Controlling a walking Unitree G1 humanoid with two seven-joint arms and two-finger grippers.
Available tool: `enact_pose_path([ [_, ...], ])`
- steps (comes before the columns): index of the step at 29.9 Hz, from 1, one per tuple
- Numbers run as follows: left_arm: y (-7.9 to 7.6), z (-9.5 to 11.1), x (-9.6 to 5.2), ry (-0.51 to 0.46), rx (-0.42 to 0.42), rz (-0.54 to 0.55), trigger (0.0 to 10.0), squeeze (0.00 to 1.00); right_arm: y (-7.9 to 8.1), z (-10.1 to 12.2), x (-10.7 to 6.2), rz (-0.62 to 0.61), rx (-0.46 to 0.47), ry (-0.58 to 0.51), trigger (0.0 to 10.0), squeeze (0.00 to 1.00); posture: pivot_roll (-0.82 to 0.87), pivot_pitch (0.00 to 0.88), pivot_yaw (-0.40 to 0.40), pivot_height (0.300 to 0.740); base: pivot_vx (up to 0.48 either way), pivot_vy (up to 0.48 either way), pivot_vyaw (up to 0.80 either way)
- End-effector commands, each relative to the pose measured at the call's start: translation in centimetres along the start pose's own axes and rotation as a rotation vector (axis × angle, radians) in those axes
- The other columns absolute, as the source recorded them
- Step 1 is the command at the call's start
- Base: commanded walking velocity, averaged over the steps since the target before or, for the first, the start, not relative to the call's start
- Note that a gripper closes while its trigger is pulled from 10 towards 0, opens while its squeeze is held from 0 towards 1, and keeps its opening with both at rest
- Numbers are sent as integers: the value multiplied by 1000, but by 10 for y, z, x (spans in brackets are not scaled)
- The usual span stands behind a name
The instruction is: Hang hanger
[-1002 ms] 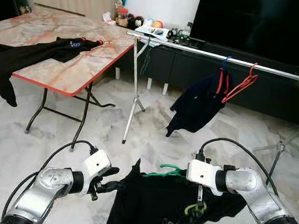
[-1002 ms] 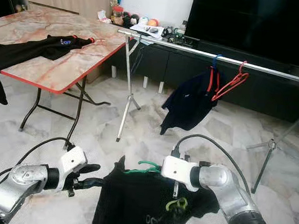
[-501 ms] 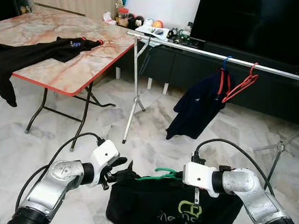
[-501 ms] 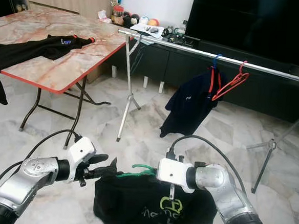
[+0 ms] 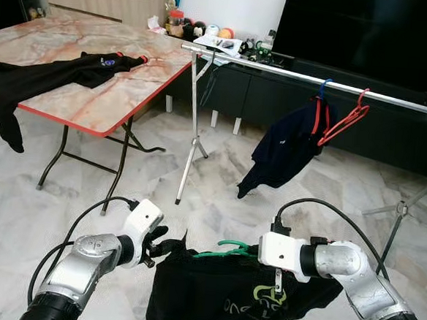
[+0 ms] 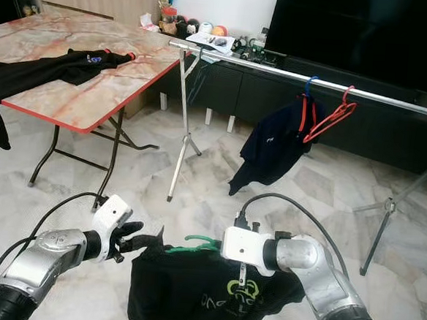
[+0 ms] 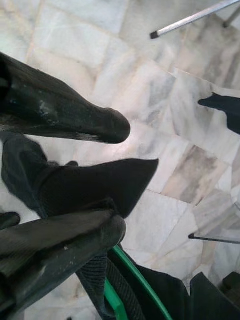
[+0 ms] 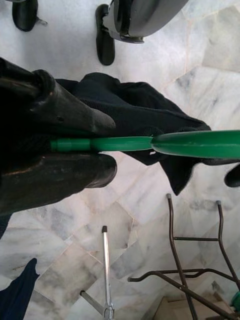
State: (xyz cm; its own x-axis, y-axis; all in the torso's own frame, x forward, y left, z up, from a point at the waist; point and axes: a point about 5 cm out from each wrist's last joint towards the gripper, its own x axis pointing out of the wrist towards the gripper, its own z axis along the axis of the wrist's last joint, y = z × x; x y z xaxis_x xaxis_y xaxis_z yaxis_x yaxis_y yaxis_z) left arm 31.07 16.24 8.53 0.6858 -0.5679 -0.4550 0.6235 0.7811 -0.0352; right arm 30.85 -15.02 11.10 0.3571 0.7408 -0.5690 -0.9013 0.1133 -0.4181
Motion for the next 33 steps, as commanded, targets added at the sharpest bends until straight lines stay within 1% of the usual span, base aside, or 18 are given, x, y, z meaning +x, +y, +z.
enact_pose_path([
  [1, 0, 7, 1, -12, -16, 10, 10000, 0, -4, 6, -2, -30, -20, -23, 10000, 0, 133, 41, -68, 740, 0, 0, 0],
  [3, 3, 5, 3, 33, -59, 44, 10000, 0, -4, 8, -1, -34, -21, -26, 10000, 0, 140, 40, -65, 740, 0, 0, 0],
  [4, 3, 5, 3, 33, -59, 44, 10000, 0, -4, 8, -1, -34, -21, -26, 10000, 0, 140, 40, -65, 740, 0, 0, 0],
  [5, 3, 4, 3, 57, -78, 52, 10000, 0, -4, 8, -1, -36, -20, -27, 10000, 0, 140, 40, -65, 740, 0, 0, 0],
  [9, 4, -1, 5, 102, -103, 62, 10000, 0, -3, 8, 0, -40, -20, -27, 10000, 0, 140, 39, -63, 740, 0, 0, 0],
  [11, 4, -2, 5, 108, -93, 63, 10000, 0, -3, 8, 0, -41, -20, -26, 10000, 0, 140, 39, -63, 740, 0, 0, 0],
  [13, 4, 2, 3, 81, 0, 66, 10000, 0, -4, 6, -1, -55, -15, -20, 10000, 0, 142, 38, -60, 740, 0, 0, 0],
  [14, 4, 5, 2, 44, 30, 67, 10000, 0, -5, 6, -1, -67, -13, -17, 10000, 0, 142, 38, -60, 740, 0, 0, 0],
  [15, 3, 6, 1, 29, 27, 66, 10000, 0, -6, 5, -1, -71, -13, -15, 10000, 0, 142, 38, -60, 740, 0, 0, 0],
  [16, 5, 12, -2, -39, 2, 73, 10000, 0, -7, 4, -2, -78, -11, -10, 10000, 0, 142, 38, -60, 740, 0, 0, 0],
  [17, 5, 12, -2, -39, 2, 73, 10000, 0, -7, 4, -2, -78, -11, -10, 10000, 0, 142, 38, -60, 740, 0, 0, 0],
  [18, 6, 16, -7, -104, -13, 54, 10000, 0, -7, 4, -2, -77, -11, -8, 10000, 0, 141, 37, -58, 740, 0, 0, 0],
  [20, 4, 15, -13, -134, -13, 6, 10000, 0, -7, 4, -2, -73, -12, -10, 10000, 0, 142, 36, -59, 740, 0, 0, 0],
  [21, -1, 13, -17, -136, -5, -57, 10000, 0, -7, 4, -2, -69, -13, -10, 10000, 0, 142, 36, -59, 740, 0, 0, 0],
  [25, -9, 6, -21, -122, 14, -149, 10000, 0, -7, 4, -2, -65, -14, -10, 10000, 0, 146, 34, -60, 740, 0, 0, 0],
  [26, -13, 3, -22, -125, 6, -191, 10000, 0, -7, 5, -2, -64, -15, -12, 10000, 0, 143, 34, -60, 740, 0, 0, 0],
  [30, -20, 3, -22, -148, 35, -239, 10000, 0, -8, 5, -3, -58, -17, -17, 10000, 0, 139, 35, -64, 740, 0, 0, 0],
  [33, -23, 4, -21, -150, 50, -239, 10000, 0, -8, 5, -4, -56, -18, -16, 10000, 0, 139, 37, -66, 740, 0, 0, 0],
])
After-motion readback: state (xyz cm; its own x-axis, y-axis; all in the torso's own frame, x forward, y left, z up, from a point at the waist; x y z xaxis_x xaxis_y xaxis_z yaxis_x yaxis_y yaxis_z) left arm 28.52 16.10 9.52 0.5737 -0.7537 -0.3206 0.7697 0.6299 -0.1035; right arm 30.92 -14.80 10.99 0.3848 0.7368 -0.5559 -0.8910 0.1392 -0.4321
